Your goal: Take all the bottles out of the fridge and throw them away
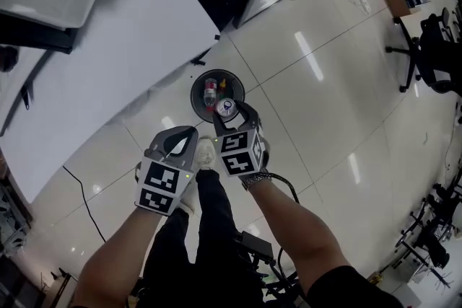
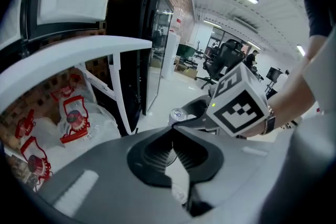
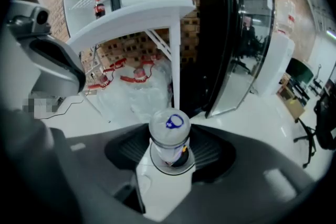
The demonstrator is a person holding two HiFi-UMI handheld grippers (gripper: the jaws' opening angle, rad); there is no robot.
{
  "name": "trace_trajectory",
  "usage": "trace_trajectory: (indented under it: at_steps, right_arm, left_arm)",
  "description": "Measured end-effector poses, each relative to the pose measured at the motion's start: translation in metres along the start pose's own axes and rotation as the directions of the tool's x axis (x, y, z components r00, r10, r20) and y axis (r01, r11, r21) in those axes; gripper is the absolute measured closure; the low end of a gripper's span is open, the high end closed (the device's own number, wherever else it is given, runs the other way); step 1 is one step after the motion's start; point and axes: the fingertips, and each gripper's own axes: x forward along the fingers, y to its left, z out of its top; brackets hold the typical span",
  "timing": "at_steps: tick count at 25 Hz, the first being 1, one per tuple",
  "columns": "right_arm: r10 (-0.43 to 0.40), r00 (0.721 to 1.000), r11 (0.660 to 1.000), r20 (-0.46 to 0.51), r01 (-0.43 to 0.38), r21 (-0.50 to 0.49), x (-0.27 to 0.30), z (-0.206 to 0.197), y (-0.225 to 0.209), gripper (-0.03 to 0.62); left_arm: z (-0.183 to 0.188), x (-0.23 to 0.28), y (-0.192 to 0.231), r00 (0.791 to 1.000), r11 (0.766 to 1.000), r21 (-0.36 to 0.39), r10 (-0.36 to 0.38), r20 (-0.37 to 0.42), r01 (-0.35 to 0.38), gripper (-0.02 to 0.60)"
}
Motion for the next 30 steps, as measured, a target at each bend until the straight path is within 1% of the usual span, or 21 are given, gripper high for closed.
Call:
trace_trajectory:
  at_steps: [5, 9, 13, 16, 19, 22, 26, 30]
  right_arm:
    - [-0.003, 0.999, 1.0, -0.043, 0.004, 0.019, 0.044, -0.03, -0.004, 0.358]
    - [-0.004, 0.998, 1.0, -0.057, 0.006, 0.031, 0.068, -0.047, -0.005, 0.359]
    - [-0.003, 0.997, 0.999, -0.075, 0.006, 0.035, 0.091, -0.061, -0.007, 0.359]
    - [-0.024, 0.994, 0.999, -0.107, 0.026, 0.019, 0.105, -0.072, -0.009, 0.358]
    - [-0.038, 0.994, 0.999, -0.106, 0.039, 0.011, 0.108, -0.074, -0.007, 0.358]
    - [-0.017, 0.994, 0.999, -0.112, 0.02, 0.026, 0.104, -0.076, 0.001, 0.358]
    - [0.006, 0.993, 0.999, -0.116, -0.001, 0.041, 0.093, -0.075, 0.011, 0.358]
    - [0.021, 0.994, 0.999, -0.103, -0.016, 0.047, 0.077, -0.063, 0.019, 0.358]
  left_arm:
    - [-0.019, 0.039, 0.016, 1.0, 0.999, -0.035, 0.01, -0.021, -0.011, 0.577]
    - [-0.032, 0.067, 0.025, 0.999, 0.998, -0.058, 0.009, -0.032, -0.011, 0.577]
    - [-0.04, 0.081, 0.029, 0.999, 0.998, -0.066, 0.004, -0.04, -0.007, 0.577]
    - [-0.048, 0.084, 0.031, 0.999, 0.998, -0.068, -0.002, -0.054, -0.001, 0.577]
    - [-0.055, 0.083, 0.034, 0.998, 0.997, -0.072, -0.002, -0.067, -0.003, 0.577]
    - [-0.055, 0.078, 0.037, 0.998, 0.997, -0.078, 0.001, -0.069, -0.006, 0.578]
    - [-0.044, 0.069, 0.041, 0.999, 0.997, -0.072, 0.016, -0.04, -0.019, 0.578]
    - [-0.037, 0.056, 0.046, 0.999, 0.996, -0.074, 0.041, -0.023, -0.043, 0.578]
